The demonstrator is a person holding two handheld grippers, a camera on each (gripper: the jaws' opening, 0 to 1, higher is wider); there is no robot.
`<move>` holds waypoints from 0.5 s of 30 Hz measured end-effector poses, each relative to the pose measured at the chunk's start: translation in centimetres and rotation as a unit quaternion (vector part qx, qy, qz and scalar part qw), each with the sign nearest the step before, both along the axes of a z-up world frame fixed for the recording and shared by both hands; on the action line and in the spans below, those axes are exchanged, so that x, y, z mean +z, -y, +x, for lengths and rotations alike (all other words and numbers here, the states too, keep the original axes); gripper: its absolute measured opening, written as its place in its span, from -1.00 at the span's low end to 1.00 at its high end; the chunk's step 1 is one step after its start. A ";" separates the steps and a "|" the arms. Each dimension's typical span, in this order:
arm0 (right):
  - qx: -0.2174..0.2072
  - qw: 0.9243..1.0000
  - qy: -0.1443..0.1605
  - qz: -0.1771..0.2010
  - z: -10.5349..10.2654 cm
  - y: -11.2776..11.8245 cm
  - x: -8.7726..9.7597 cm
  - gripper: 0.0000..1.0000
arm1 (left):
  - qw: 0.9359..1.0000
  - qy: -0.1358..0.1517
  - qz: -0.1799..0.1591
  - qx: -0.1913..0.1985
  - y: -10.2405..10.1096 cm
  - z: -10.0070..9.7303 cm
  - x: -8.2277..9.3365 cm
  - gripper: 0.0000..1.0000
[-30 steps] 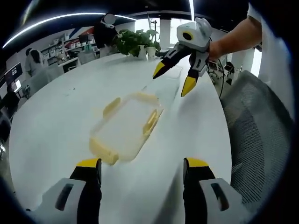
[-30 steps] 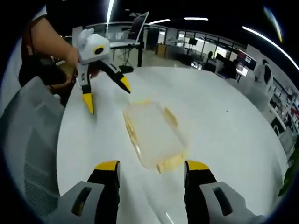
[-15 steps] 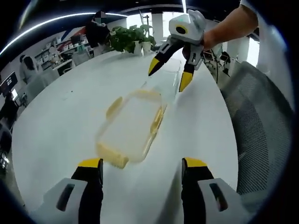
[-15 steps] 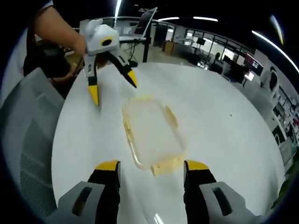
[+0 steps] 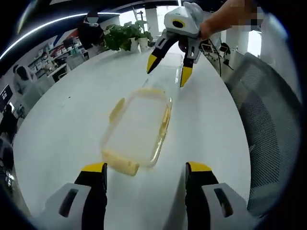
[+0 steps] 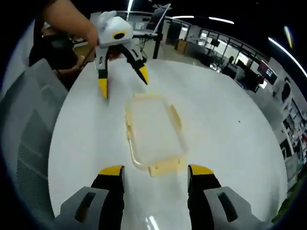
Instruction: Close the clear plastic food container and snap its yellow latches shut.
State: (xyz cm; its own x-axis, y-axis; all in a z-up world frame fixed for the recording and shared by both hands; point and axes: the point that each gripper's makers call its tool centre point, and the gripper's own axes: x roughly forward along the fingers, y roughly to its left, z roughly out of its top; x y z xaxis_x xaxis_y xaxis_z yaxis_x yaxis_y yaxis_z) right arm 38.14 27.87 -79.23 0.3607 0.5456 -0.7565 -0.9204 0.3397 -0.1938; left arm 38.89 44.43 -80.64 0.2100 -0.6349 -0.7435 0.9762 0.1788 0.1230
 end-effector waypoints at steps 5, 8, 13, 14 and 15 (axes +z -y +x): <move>0.009 1.000 -0.002 -0.011 0.3 0.1 -0.4 0.04 | 1.000 0.008 0.019 -0.017 -0.2 0.5 -0.3 0.30; 0.018 1.000 -0.001 -0.025 0.4 0.4 -0.8 0.04 | 1.000 0.009 0.022 -0.020 -0.3 0.9 -0.4 0.29; 0.028 0.999 -0.003 -0.037 0.8 0.4 -1.1 0.04 | 0.999 0.011 0.033 -0.030 -0.4 1.3 -0.5 0.27; 0.031 0.999 -0.004 -0.039 1.0 0.4 -1.2 0.05 | 0.999 0.013 0.036 -0.035 -0.4 1.4 -0.6 0.27; 0.032 0.999 -0.004 -0.040 1.1 0.3 -1.2 0.05 | 0.999 0.014 0.038 -0.037 -0.4 1.5 -0.6 0.27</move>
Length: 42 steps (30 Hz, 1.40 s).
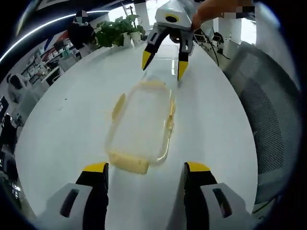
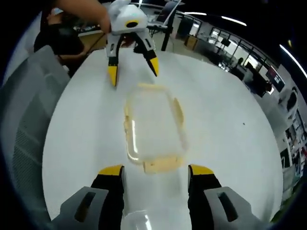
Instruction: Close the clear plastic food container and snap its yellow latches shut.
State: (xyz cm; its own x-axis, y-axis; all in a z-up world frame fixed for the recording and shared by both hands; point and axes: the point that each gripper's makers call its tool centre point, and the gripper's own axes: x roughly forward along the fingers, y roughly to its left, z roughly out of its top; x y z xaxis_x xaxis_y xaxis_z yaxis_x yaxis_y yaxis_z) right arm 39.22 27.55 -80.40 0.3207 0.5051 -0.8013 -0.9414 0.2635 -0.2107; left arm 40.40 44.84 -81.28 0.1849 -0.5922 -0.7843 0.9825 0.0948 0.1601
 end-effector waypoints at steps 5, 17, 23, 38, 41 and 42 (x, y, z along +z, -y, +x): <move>0.011 1.000 -0.004 -0.006 0.6 -0.2 0.0 0.05 | 1.000 0.001 0.007 -0.012 0.2 0.6 0.0 0.25; 0.046 0.998 -0.028 -0.036 1.1 -0.5 -0.9 0.05 | 0.998 0.009 0.039 -0.046 -0.1 1.8 -0.2 0.21; 0.049 0.997 -0.037 -0.039 1.4 -0.8 -1.4 0.05 | 0.997 0.007 0.048 -0.056 0.2 1.9 -0.6 0.18; 0.051 0.996 -0.051 -0.049 1.7 -0.7 -2.7 0.01 | 0.996 -0.002 0.055 -0.068 0.9 2.7 -1.4 0.08; 0.046 0.996 -0.060 -0.045 1.8 -0.7 -2.9 0.00 | 0.996 -0.006 0.054 -0.074 1.0 2.7 -1.4 0.06; 0.048 0.996 -0.063 -0.043 1.7 -0.7 -2.8 0.00 | 0.996 -0.008 0.053 -0.076 1.0 2.6 -1.4 0.06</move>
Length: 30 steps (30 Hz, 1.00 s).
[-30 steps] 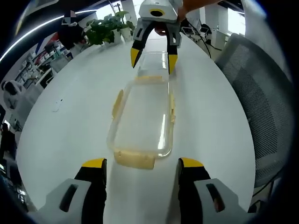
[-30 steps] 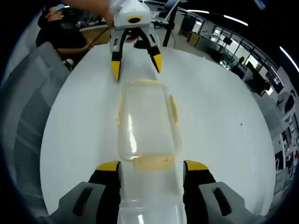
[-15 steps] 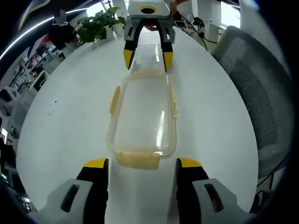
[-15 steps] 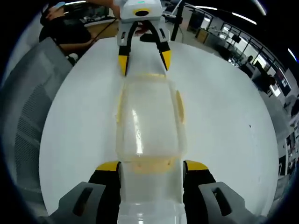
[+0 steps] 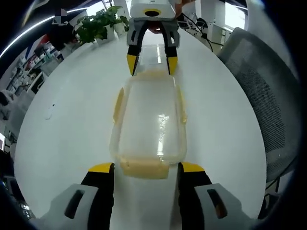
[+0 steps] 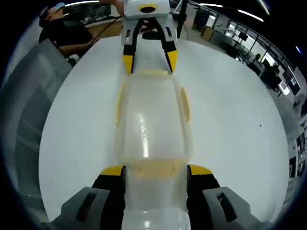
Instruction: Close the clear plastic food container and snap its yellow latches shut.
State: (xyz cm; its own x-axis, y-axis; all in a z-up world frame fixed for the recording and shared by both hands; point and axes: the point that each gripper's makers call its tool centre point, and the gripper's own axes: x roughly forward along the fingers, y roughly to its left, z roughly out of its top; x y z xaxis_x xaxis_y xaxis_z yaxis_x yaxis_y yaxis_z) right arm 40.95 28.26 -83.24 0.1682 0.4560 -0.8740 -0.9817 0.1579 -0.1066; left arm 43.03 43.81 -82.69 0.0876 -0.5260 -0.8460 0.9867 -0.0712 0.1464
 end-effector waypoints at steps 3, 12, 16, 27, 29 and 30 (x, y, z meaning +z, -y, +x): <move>-0.006 1.000 -0.009 0.005 0.1 0.1 -0.1 0.00 | 1.000 -0.007 -0.001 0.001 0.0 0.1 -0.1 0.06; -0.001 0.999 -0.041 0.009 -0.9 0.1 -0.3 -0.21 | 1.000 -0.027 -0.002 -0.012 0.0 -0.3 -0.3 -0.02; 0.004 0.999 -0.037 0.007 -0.8 0.0 -0.3 -0.21 | 0.999 -0.029 -0.001 -0.013 0.0 -0.3 -0.3 -0.03; 0.022 0.999 -0.041 -0.005 -1.0 -0.2 -0.4 -0.22 | 0.999 -0.044 0.018 -0.021 -0.2 -0.8 -0.6 -0.22; 0.021 0.999 -0.043 -0.010 -1.1 -0.2 -0.4 -0.22 | 0.999 -0.044 0.019 -0.022 -0.3 -0.9 -0.6 -0.22; 0.021 0.999 -0.043 -0.013 -1.1 -0.2 -0.4 -0.22 | 0.999 -0.043 0.017 -0.023 -0.3 -1.0 -0.6 -0.22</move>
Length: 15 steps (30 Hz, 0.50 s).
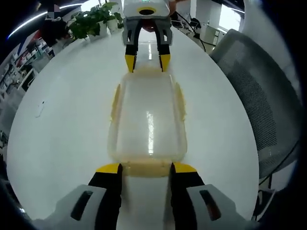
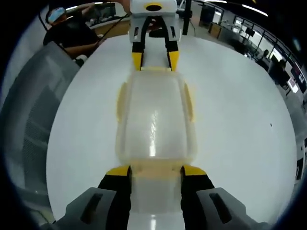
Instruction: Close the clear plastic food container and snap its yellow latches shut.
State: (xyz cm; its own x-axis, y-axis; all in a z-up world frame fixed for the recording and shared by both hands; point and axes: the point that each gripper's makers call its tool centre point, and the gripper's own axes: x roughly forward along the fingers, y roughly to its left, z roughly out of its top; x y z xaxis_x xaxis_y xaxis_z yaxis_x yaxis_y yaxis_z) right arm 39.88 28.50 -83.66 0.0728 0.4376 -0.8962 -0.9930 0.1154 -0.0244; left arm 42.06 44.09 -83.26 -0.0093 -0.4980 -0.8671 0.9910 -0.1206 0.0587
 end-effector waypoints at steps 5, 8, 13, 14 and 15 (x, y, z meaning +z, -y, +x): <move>-0.001 1.000 -0.007 -0.009 0.0 0.1 -0.1 -0.20 | 1.000 -0.003 0.002 -0.011 0.1 -0.1 0.0 -0.21; 0.010 1.000 -0.007 -0.017 -0.1 0.1 -0.1 -0.20 | 1.000 -0.017 0.017 -0.008 0.2 0.0 -0.2 -0.21; 0.009 1.000 -0.011 -0.024 -0.1 0.1 -0.2 -0.19 | 0.999 -0.013 0.031 -0.013 0.2 -0.1 -0.1 -0.20; 0.008 1.000 -0.011 -0.025 -0.1 0.1 -0.2 -0.19 | 0.999 -0.013 0.032 -0.012 0.2 -0.1 -0.1 -0.20; 0.007 1.000 -0.012 -0.025 -0.1 0.1 -0.2 -0.19 | 0.999 -0.013 0.032 -0.012 0.1 0.0 -0.2 -0.20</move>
